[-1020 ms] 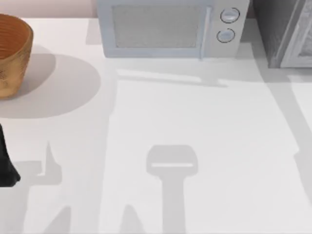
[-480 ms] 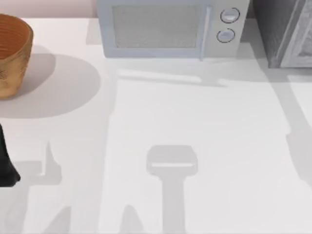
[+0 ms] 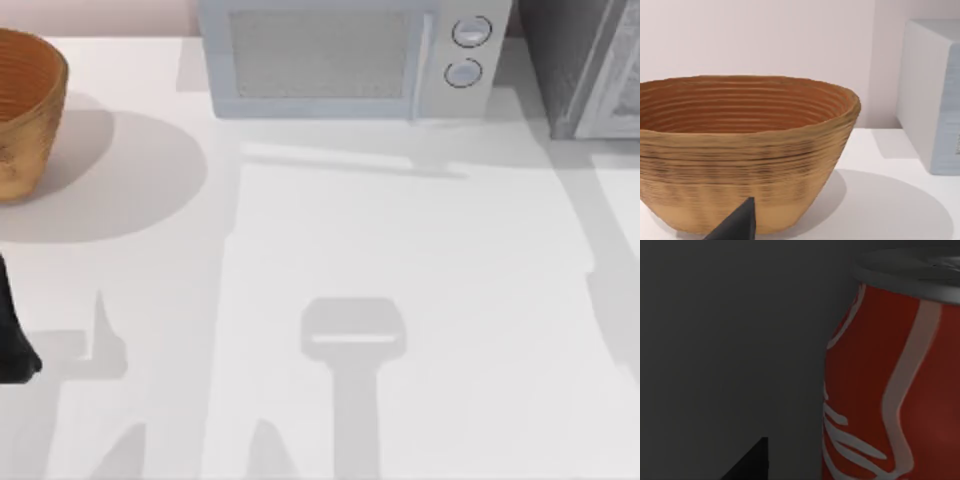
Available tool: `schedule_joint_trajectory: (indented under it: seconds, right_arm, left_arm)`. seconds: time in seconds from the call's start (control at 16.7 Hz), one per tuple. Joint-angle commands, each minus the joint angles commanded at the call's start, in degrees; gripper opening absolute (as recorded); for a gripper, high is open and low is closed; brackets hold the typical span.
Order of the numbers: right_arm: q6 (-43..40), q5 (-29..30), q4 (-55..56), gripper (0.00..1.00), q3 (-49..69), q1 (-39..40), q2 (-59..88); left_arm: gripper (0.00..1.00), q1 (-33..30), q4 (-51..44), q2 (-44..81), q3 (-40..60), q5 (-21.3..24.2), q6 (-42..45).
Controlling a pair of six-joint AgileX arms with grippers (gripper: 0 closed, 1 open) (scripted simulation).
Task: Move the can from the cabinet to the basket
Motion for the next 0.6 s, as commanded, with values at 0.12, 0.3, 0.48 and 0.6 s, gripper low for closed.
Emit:
schedule_joint_trajectory:
  seconds: [0.12, 0.3, 0.48, 0.6]
  right_arm:
    - [0.0, 0.0, 0.0, 0.62, 0.0, 0.0, 0.0]
    - [0.0, 0.0, 0.0, 0.4, 0.0, 0.0, 0.0]
    - [0.0, 0.0, 0.0, 0.17, 0.0, 0.0, 0.0]
    - [0.0, 0.0, 0.0, 0.02, 0.0, 0.0, 0.0]
  left_arm:
    - [1.0, 0.0, 0.0, 0.0, 0.0, 0.0, 0.0]
    - [1.0, 0.0, 0.0, 0.0, 0.0, 0.0, 0.0]
    - [1.0, 0.0, 0.0, 0.0, 0.0, 0.0, 0.0]
    - [1.0, 0.0, 0.0, 0.0, 0.0, 0.0, 0.0]
